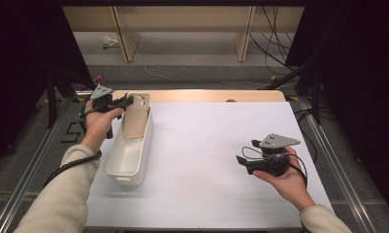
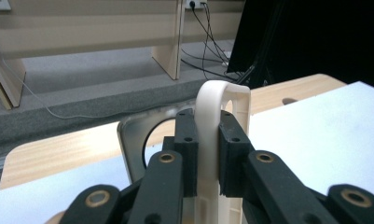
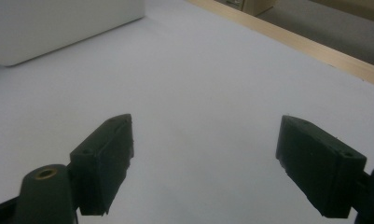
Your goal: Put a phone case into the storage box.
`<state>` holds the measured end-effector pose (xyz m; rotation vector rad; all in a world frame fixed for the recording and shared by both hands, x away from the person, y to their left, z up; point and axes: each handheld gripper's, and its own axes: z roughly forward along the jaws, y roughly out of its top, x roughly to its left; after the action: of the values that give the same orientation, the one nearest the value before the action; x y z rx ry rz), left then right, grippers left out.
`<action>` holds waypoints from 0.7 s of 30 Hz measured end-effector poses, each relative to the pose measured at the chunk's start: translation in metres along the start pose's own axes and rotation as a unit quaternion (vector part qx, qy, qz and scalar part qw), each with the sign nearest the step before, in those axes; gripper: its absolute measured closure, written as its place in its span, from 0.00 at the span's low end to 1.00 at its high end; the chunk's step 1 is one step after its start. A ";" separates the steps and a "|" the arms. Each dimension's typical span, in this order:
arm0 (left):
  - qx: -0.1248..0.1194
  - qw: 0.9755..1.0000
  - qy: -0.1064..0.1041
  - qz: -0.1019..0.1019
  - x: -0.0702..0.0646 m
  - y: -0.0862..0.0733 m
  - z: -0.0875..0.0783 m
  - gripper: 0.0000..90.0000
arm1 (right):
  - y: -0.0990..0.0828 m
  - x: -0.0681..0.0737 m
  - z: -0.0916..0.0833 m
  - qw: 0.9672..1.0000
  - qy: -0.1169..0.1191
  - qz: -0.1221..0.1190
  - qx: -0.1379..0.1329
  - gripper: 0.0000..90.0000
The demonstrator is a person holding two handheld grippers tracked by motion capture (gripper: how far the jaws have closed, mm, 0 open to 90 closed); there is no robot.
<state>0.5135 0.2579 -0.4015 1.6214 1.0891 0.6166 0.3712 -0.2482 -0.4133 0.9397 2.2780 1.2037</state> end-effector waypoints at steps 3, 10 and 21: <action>0.000 1.000 0.003 -0.006 0.002 -0.003 0.002 0.89 | 0.000 0.000 0.000 1.000 0.000 0.001 0.000 0.22; 0.010 1.000 0.008 -0.001 0.006 -0.009 0.006 0.87 | 0.000 0.000 0.000 1.000 0.000 0.001 0.000 0.22; 0.040 0.997 0.049 0.045 0.005 -0.007 0.008 0.75 | 0.000 0.000 0.000 1.000 0.001 -0.001 0.000 0.22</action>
<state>0.5201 0.2587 -0.4114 1.7328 1.1282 0.7256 0.3714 -0.2482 -0.4136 0.9368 2.2798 1.2062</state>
